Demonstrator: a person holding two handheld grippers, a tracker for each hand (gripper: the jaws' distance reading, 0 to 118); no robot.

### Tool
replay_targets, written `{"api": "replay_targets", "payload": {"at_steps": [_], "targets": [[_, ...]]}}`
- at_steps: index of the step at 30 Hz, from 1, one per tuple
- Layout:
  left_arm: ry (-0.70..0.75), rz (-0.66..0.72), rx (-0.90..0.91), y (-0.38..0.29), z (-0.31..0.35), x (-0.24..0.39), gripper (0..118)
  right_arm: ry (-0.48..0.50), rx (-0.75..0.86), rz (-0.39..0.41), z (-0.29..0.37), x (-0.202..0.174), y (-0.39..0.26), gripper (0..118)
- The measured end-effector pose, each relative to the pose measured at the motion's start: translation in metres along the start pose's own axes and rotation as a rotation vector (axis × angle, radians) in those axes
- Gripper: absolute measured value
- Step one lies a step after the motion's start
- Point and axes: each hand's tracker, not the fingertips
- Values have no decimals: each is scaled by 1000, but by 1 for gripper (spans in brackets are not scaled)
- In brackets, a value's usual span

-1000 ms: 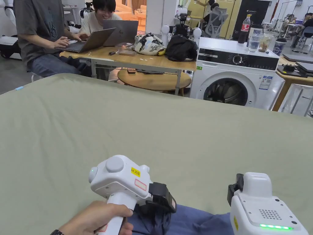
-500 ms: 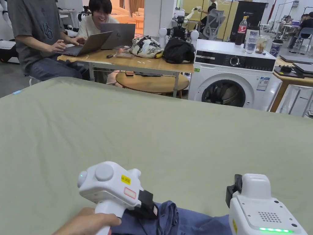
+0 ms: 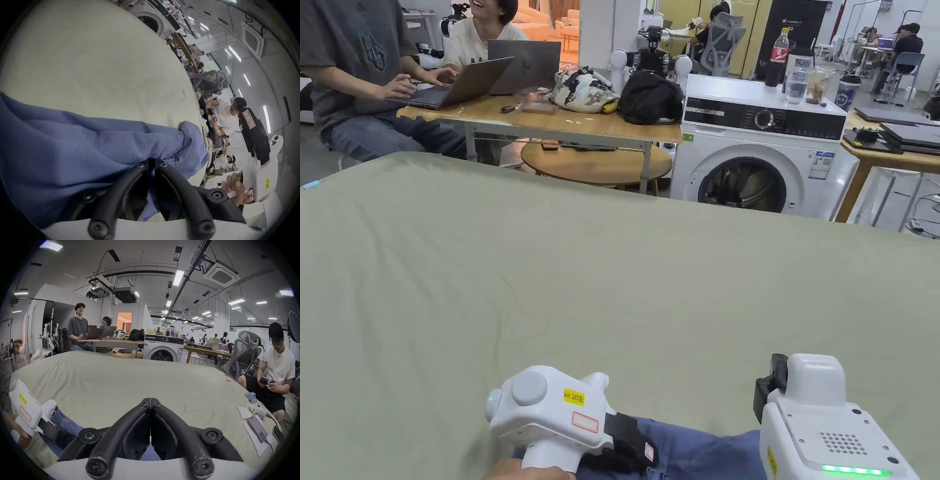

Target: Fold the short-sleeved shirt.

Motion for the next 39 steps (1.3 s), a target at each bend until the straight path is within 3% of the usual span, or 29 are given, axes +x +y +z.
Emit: {"api": "replay_targets", "payload": {"at_steps": [3, 8, 12, 14, 17, 19, 23, 28, 29, 30, 31, 32, 34, 39], "targets": [[28, 1, -15, 3, 8, 10, 5, -6, 3, -10, 1, 1, -1, 0], [0, -77, 65, 2, 68, 26, 45, -9, -1, -14, 1, 2, -1, 0], [31, -56, 178, 2, 123, 4, 64, -13, 17, -28, 4, 3, 3, 0], [84, -49, 209, 3, 143, -16, 67, -12, 23, -32, 5, 2, 4, 0], [166, 2, 227, -8, 154, -32, 66, -8, 28, -33, 4, 1, 6, 0], [132, 8, 205, -11, 155, -52, 66, -5, 33, -28, 4, 0, 7, 0], [37, 147, 79, -21, 130, -89, 66, -4, 23, -21, 2, -3, 7, 0], [-243, 215, 176, -30, 117, -116, 65, -17, 1, -36, 2, -1, 5, 0], [-264, 213, 145, -29, 107, -118, 57, -22, -4, -34, 1, -1, 5, 0], [-258, 200, 131, -30, 99, -115, 39, -33, -9, -32, 1, 0, 4, 0], [-178, 152, 120, -30, 94, -109, 10, -38, -12, -34, 0, 0, 4, 0], [-83, 123, 149, -31, 91, -106, 8, -39, -15, -39, 0, 3, 4, 0], [-170, 170, 189, -35, 95, -111, 7, -39, -22, -48, 0, 7, 4, 0], [-147, 142, 218, -35, 116, -102, 5, -46, -26, -38, -1, 12, 7, 0]]}}
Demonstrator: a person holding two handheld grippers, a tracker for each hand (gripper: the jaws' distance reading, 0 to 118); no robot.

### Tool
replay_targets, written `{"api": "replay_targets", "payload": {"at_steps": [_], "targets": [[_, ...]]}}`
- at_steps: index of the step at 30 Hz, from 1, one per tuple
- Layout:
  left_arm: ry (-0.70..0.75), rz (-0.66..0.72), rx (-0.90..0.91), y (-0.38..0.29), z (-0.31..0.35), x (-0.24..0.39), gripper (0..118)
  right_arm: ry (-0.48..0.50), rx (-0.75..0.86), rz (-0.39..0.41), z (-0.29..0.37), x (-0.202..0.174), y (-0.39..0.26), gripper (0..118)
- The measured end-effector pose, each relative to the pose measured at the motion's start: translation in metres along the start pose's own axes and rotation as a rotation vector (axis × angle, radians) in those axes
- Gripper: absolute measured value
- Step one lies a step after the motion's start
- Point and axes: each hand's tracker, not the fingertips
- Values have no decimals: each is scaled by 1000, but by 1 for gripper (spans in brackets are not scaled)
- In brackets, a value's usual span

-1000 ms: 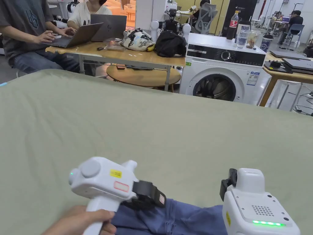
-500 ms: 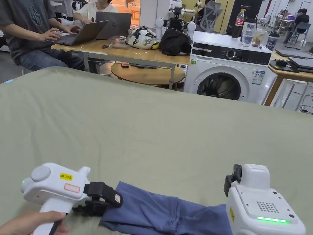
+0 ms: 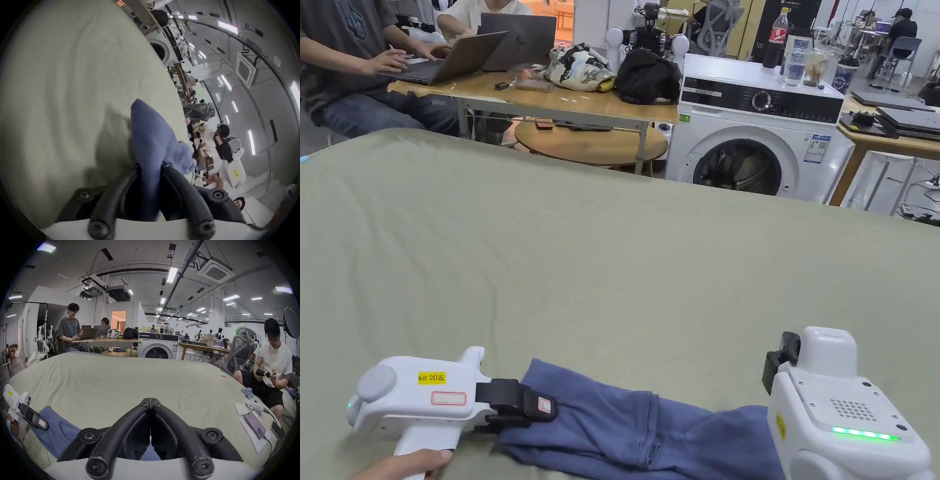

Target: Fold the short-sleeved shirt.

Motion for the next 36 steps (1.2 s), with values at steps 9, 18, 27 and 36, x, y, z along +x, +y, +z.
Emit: {"api": "replay_targets", "payload": {"at_steps": [9, 18, 27, 36], "targets": [[85, -108, 115, 12, 88, 61, 5, 9, 7, 3, 0, -3, 5, 0], [329, -183, 139, 10, 90, 130, 5, 33, 4, 11, -1, -10, 6, 0], [369, -321, -13, -6, -15, 212, 5, 18, -1, 12, 5, 3, 5, 0], [467, -372, -206, -19, -160, 233, 5, -17, -13, 1, 11, 21, 0, 0]]}}
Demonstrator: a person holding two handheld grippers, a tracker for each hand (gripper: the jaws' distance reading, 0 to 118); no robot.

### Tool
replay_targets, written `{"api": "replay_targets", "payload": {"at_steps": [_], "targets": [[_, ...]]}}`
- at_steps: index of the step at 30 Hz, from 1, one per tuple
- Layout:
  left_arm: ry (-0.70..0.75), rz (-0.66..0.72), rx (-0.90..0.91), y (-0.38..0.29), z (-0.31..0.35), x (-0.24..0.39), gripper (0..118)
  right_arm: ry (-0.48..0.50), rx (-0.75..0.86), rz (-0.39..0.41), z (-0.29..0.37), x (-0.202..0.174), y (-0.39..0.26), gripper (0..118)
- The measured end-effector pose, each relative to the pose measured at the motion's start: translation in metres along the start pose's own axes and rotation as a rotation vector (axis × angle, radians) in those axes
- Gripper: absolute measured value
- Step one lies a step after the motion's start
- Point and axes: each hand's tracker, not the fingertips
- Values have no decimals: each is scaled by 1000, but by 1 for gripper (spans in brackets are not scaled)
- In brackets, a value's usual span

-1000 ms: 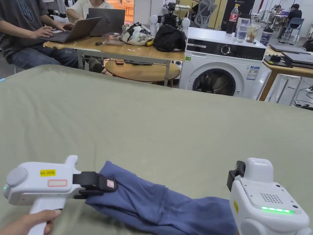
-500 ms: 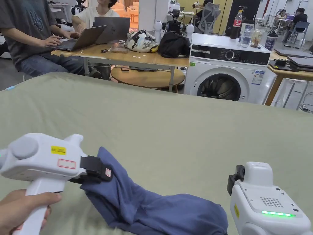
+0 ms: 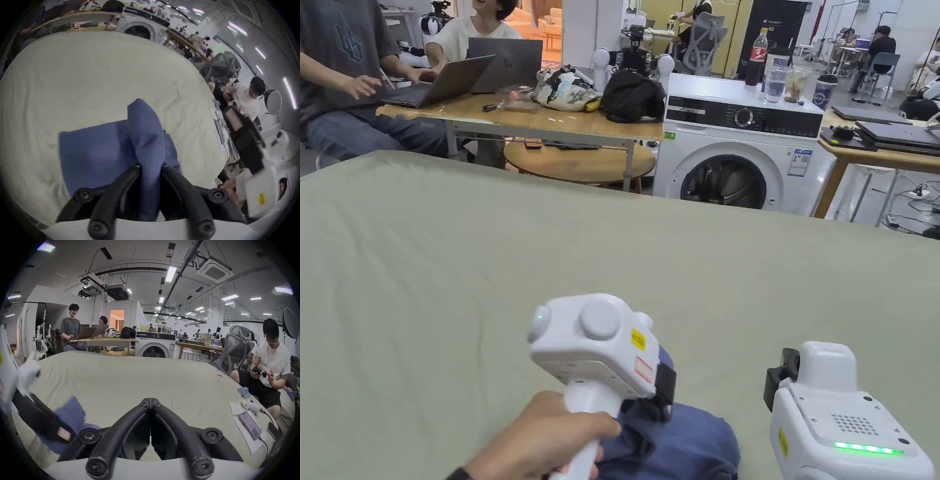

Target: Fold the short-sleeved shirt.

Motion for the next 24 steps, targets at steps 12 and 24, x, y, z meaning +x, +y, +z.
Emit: {"api": "replay_targets", "payload": {"at_steps": [12, 24], "targets": [[-138, 67, -92, -2, -42, 5, 51, -22, -22, -12, -1, 13, -5, 0], [-302, 117, 9, -3, -18, -29, 5, -18, -24, -33, -2, 13, -7, 0]]}}
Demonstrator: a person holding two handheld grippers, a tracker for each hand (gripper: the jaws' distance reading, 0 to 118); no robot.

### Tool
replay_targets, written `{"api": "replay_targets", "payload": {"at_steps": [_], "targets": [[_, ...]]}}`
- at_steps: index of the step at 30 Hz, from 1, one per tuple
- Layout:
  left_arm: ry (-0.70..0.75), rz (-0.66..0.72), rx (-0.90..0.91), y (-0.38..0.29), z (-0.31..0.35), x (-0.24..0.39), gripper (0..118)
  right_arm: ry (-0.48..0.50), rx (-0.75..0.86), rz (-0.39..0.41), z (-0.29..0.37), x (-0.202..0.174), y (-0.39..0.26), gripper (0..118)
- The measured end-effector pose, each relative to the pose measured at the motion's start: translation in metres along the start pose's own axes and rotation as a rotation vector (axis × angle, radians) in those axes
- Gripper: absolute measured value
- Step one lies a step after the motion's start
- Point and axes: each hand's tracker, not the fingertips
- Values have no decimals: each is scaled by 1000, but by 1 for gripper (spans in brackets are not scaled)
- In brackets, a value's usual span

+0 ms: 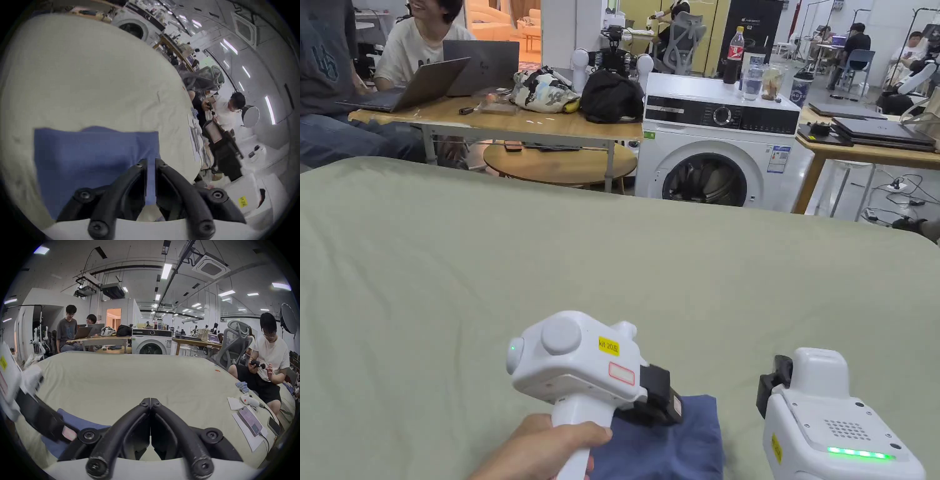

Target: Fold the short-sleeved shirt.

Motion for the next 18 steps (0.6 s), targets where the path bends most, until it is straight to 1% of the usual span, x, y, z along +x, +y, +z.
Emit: {"api": "replay_targets", "payload": {"at_steps": [4, 7, 8, 10, 14, 15, 18], "targets": [[-111, 65, -108, -6, -57, -16, 4, 3, -2, -3, -1, 0, -1, 0], [-5, 57, -147, -13, -95, -23, 0, 2, -6, -2, -2, 0, -3, 0], [0, 60, -146, -16, -103, -28, 0, 1, -9, -2, -3, 1, -4, 0], [-46, 79, -107, -19, -101, -30, 0, 1, -14, -6, -5, 3, -5, 0], [-23, 51, -116, -16, -75, -17, 0, 3, -9, -9, -4, 4, -3, 0], [-16, 38, -82, -14, -61, -14, 0, 4, -4, -6, -4, 4, -2, 0], [7, -95, 79, -9, -13, -4, 0, -2, 16, -6, -8, 3, 0, 0]]}}
